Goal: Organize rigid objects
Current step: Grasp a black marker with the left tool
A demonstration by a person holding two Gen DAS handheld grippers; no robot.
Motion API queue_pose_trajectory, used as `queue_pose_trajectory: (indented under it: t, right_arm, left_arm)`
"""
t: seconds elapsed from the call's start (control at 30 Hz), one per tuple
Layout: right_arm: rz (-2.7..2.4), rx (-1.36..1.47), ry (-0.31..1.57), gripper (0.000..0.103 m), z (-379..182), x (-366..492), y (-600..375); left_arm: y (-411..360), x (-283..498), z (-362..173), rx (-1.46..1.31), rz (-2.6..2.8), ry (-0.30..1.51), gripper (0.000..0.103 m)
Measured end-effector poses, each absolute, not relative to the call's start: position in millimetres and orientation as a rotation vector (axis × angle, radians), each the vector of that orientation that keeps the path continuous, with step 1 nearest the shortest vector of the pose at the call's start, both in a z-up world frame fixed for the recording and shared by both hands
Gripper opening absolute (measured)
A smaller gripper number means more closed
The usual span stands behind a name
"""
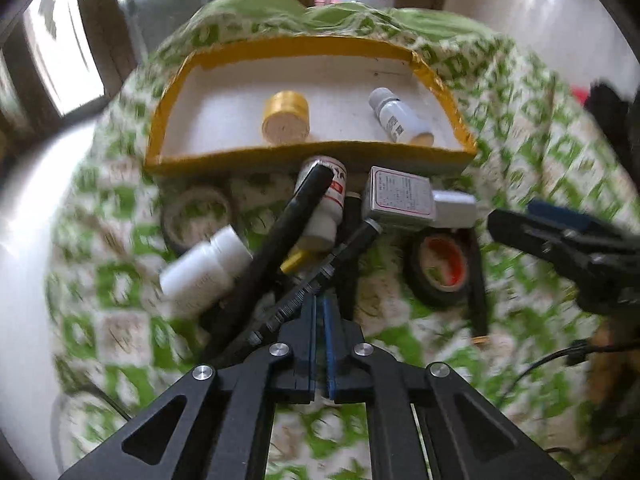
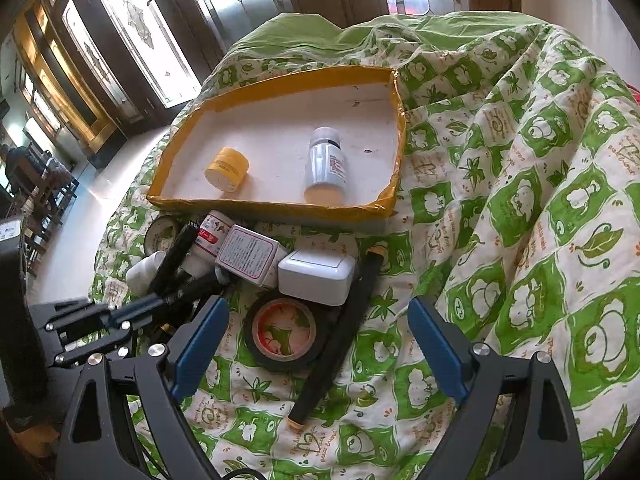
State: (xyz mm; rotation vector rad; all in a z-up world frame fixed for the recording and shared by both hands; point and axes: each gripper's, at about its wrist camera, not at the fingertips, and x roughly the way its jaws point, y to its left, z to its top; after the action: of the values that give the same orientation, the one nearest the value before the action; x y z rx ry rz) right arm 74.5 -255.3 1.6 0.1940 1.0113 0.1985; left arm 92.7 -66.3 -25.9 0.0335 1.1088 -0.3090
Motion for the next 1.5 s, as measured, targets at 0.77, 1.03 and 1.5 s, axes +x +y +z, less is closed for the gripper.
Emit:
queue_pose_trajectory:
  t: [0.77,1.03,1.5]
  right_arm:
    - [0.209,0.217,1.029,0.091,-0.3,76.2,-257.5]
    - [0.211,0.236,1.046,0.091,-3.2,82.1,-260.5]
    - [0.241,0.390,1.111,0.062,-12.6,106.0,-281.6]
  left_arm:
    - [-92.7,102.7,-37.0,0.344,-0.392,1.106,0.043]
    - [-88.8,103.1,-38.1,0.228,-0.406,1.130,0.014]
    - [-57.5,51.6,-39.3,-0.180,-0.370,1.146,0.014]
